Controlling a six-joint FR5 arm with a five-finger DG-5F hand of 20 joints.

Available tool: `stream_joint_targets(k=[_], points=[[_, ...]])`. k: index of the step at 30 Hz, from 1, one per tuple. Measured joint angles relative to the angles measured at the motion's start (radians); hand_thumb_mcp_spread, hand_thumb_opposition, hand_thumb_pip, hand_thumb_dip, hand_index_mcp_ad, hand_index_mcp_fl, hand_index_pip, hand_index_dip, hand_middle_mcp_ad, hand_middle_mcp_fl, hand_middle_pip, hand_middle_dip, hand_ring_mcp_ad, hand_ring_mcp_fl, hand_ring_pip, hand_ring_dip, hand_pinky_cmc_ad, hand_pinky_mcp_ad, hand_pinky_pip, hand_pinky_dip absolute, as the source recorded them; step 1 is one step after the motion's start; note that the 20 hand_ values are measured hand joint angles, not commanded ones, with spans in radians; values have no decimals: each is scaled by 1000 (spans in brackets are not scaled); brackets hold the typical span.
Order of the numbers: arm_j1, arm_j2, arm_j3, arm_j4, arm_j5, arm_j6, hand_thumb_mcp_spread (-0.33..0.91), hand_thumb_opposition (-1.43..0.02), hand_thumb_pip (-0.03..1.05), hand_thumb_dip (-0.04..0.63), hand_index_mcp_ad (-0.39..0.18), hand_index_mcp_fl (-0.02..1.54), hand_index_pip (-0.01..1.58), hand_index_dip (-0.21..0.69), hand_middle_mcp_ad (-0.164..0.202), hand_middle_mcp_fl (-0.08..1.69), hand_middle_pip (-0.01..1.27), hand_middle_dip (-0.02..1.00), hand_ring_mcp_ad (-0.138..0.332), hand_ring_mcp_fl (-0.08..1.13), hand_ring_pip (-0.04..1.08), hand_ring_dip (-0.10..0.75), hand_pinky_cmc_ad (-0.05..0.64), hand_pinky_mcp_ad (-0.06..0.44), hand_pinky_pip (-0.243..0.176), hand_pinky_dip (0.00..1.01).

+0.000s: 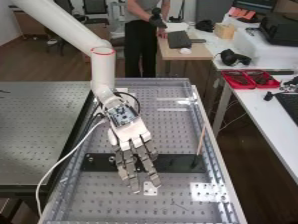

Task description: Grab the pcb board and place it in the clear container

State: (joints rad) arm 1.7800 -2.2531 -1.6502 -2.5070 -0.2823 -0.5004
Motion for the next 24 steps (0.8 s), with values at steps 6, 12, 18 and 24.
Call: stream_joint_targets(k=[6, 12, 18, 24], points=[[2, 36, -30, 81, -5, -74, 485, -956, 553, 234, -35, 405, 1524, 80, 75, 143, 138, 124, 237, 14, 96, 24, 312, 197, -75, 454], [12, 86, -71, 185, -21, -162, 485, -956, 553, 234, -35, 405, 1524, 80, 75, 147, 138, 124, 237, 14, 96, 21, 312, 199, -75, 450], [33, 148, -112, 240, -61, -216, 485, -956, 553, 234, -37, 403, 1524, 80, 75, 143, 138, 124, 237, 14, 93, 24, 312, 199, -75, 438], [56, 190, -137, 242, -87, -223, 485, -956, 553, 234, -37, 405, 1524, 80, 77, 147, 138, 124, 237, 14, 96, 24, 312, 199, -75, 438]])
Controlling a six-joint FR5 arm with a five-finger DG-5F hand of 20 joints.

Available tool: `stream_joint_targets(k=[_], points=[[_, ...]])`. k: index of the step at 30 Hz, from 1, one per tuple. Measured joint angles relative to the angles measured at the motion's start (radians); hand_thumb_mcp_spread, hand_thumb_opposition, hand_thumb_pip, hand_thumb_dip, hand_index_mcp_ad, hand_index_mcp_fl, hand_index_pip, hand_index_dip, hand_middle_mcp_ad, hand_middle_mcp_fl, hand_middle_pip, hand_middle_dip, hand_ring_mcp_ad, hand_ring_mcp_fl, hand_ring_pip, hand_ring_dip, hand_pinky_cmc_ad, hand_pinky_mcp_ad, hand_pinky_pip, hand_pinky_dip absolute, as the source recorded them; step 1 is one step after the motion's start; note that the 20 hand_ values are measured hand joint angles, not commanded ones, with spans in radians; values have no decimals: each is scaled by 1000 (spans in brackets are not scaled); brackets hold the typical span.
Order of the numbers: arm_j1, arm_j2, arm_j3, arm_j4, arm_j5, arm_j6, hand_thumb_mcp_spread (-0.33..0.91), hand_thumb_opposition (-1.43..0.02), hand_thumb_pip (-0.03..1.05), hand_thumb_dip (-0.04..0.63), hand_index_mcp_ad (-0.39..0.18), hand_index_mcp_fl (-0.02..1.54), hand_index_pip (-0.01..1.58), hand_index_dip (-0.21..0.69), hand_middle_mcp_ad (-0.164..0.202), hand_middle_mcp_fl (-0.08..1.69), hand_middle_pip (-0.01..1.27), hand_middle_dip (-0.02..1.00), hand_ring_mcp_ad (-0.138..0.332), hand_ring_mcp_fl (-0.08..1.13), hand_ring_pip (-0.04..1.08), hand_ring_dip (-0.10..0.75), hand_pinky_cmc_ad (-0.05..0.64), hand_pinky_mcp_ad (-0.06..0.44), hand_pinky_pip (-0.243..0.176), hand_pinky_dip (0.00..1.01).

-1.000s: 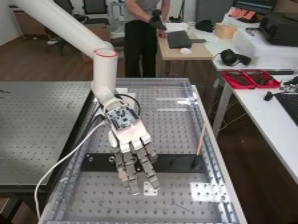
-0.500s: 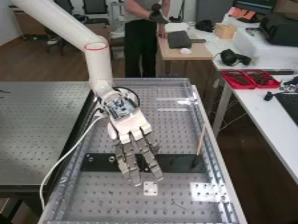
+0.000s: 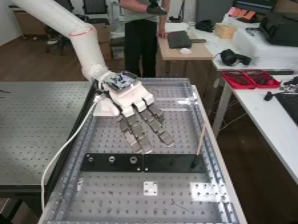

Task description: Grab the pcb board and place it in the clear container

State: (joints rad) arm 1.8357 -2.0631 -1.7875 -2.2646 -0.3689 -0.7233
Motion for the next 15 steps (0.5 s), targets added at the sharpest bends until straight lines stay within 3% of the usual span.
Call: stream_joint_targets(k=[8, 15], points=[[63, 67, -35, -6, -36, -19, 485, -956, 553, 234, -37, 403, 1524, 80, 77, 147, 138, 124, 237, 14, 93, 24, 312, 199, -75, 436], [118, 81, -32, -68, -60, 38, 485, -956, 553, 234, -33, 421, 1524, 80, 75, 143, 138, 124, 237, 14, 96, 21, 312, 199, -75, 424]])
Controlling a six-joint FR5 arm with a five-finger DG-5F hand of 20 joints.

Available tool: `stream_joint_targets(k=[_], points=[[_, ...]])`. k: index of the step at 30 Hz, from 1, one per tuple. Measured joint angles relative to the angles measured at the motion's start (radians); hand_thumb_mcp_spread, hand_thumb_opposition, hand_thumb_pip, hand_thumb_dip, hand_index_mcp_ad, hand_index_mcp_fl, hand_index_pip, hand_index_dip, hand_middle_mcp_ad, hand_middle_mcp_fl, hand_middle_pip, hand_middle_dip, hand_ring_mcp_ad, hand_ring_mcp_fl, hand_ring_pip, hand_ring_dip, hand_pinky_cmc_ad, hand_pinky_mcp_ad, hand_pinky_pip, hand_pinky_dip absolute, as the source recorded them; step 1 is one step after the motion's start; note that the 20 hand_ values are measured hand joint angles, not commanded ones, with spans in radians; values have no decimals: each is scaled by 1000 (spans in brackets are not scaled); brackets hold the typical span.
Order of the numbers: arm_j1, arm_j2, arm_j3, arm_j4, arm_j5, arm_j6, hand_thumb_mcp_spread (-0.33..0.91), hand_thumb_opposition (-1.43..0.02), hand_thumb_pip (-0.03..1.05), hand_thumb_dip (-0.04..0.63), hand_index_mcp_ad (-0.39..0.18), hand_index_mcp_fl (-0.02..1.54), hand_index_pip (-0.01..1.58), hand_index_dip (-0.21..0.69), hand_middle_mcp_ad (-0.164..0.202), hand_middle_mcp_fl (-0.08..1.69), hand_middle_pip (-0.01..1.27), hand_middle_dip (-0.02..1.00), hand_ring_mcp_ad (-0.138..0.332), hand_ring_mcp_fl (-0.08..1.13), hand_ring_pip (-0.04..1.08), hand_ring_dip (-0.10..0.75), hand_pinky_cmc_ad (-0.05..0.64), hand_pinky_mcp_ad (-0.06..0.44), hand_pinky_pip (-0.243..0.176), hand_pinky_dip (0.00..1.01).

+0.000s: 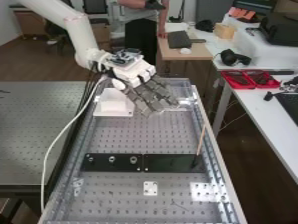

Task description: Grab the pcb board and place it in the clear container

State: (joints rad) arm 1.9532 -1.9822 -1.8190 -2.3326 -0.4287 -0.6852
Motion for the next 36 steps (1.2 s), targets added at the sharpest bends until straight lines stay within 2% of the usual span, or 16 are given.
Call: stream_joint_targets(k=[7, 19, 25, 28, 36], points=[[46, -2, 38, -69, -39, 59, 487, -956, 553, 234, -33, 421, 1524, 80, 75, 147, 138, 124, 237, 16, 96, 24, 312, 197, -75, 405], [77, -37, 127, -273, -221, 202, 487, -956, 553, 234, -37, 422, 1524, 80, 75, 147, 138, 124, 234, 28, 96, 21, 312, 197, -75, 391], [75, -49, 138, -295, -271, 252, 487, -956, 553, 232, -37, 419, 1524, 80, 75, 147, 138, 124, 234, 28, 96, 21, 312, 197, -75, 379], [67, -61, 144, -308, -322, 295, 487, -956, 553, 232, -37, 419, 1524, 80, 75, 147, 138, 124, 234, 28, 96, 24, 312, 197, -75, 361], [45, -98, 155, -343, -404, 353, 487, -956, 553, 232, -37, 419, 1524, 80, 75, 147, 138, 124, 237, 28, 96, 24, 312, 197, -75, 346]])
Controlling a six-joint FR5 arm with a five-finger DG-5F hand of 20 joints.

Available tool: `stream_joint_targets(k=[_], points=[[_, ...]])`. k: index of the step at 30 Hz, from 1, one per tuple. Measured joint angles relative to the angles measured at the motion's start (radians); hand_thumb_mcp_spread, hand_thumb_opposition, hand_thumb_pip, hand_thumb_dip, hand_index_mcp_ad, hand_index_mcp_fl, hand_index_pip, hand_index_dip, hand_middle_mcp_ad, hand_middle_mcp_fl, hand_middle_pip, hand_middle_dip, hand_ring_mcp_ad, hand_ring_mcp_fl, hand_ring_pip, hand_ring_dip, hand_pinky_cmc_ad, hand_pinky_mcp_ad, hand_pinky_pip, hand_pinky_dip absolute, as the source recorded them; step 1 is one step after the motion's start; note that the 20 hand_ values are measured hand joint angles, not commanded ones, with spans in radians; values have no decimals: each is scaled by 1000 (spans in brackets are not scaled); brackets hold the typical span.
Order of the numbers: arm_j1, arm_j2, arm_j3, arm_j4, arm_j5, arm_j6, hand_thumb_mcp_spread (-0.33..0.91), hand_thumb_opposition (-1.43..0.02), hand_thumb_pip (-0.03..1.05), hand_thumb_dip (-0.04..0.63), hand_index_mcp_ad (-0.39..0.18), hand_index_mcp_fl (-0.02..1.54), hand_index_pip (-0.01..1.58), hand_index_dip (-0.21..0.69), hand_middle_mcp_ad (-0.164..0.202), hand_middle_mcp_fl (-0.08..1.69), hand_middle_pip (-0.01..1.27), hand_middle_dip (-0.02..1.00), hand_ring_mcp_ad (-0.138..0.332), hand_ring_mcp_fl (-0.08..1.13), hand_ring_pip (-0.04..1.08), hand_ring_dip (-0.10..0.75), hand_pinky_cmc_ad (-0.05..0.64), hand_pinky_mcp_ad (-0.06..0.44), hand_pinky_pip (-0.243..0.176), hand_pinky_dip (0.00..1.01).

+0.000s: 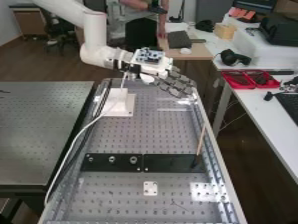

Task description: Grab the pcb board and place it in the clear container

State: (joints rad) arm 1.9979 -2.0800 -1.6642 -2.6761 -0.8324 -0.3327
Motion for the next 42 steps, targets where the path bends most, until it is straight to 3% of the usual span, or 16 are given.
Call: stream_joint_targets(k=[23, 26, 28, 31, 35, 42], points=[[-14, -52, 18, -44, -55, 82, 489, -960, 557, 236, -37, 382, 1510, 80, 77, 143, 134, 124, 237, 28, 93, 21, 312, 199, -75, 284], [-16, -53, 24, -63, -59, 87, 489, -911, 567, 237, -84, 340, 1494, 82, 75, 140, 134, 124, 234, 28, 96, 21, 312, 199, -75, 330], [-16, -53, 23, -64, -58, 89, 497, -881, 656, 241, -87, 255, 1459, 82, 75, 119, 134, 124, 239, 14, 96, 21, 312, 195, -75, 384], [-16, -51, 19, -58, -52, 87, 471, -867, 682, 239, -87, 152, 1454, 82, 77, 87, 126, 124, 236, 0, 96, 21, 312, 197, -75, 429], [-15, -48, 14, -50, -48, 87, 456, -850, 691, 251, -86, 140, 1445, 87, 75, 87, 126, 124, 236, 0, 93, 21, 312, 201, -75, 492], [-12, -41, 5, -45, -36, 88, 438, -850, 703, 251, -86, 124, 1443, 82, 75, 87, 127, 124, 234, 0, 94, 21, 312, 201, -75, 506]])
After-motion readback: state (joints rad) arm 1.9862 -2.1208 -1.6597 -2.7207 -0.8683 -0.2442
